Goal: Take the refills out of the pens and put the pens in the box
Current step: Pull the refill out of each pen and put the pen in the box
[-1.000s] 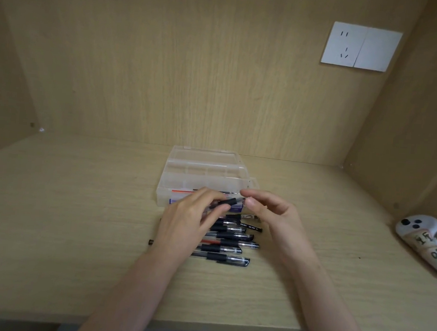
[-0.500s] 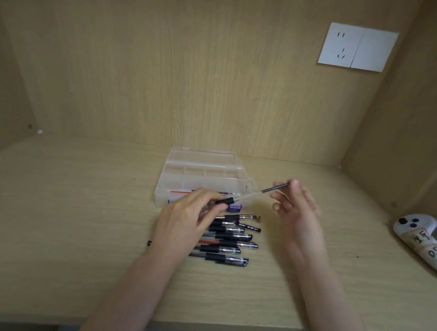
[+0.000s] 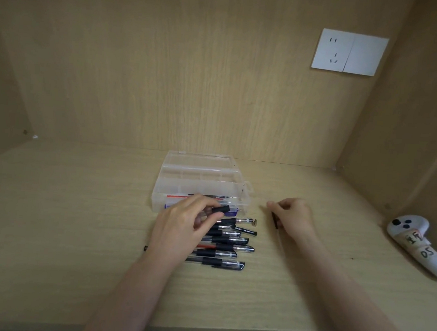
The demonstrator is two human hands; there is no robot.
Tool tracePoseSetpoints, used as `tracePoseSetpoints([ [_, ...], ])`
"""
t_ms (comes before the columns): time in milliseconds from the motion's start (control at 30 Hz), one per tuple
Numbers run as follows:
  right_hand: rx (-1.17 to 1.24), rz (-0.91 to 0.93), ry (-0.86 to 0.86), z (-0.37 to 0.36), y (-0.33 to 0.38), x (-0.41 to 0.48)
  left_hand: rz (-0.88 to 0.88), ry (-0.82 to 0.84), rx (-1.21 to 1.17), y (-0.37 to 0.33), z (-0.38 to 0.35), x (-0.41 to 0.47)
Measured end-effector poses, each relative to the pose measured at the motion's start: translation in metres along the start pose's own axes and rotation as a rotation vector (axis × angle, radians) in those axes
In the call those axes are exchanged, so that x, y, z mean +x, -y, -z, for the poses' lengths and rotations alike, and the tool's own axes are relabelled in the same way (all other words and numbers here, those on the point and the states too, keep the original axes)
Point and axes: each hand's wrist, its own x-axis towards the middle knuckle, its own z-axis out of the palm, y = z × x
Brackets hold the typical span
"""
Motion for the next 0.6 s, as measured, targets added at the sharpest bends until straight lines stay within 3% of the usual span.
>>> tracePoseSetpoints([
  [100,-0.126,0.051,-0.029,-0.002,0.008,0.0,0.022,-0.033,-0.002,0.0,0.001,0.0],
  [200,-0.127,0.231,-0.08,-0.001,0.022,-0.006,0.073,-0.074,0.004,0.0,0.001,0.001],
  [300,-0.102,0.454,0.068,-0.009,0.039,-0.011,0.121,-0.096,0.007,-0.001,0.002,0.001],
  [400,-0.327,0.582,0.227,-0.027,0.048,-0.015,0.114,-0.073,0.023,-0.002,0.002,0.001],
  [600,-0.592,0.662,0.248,-0.04,0.05,-0.015,0.14,-0.055,0.031,0.001,0.0,-0.001],
])
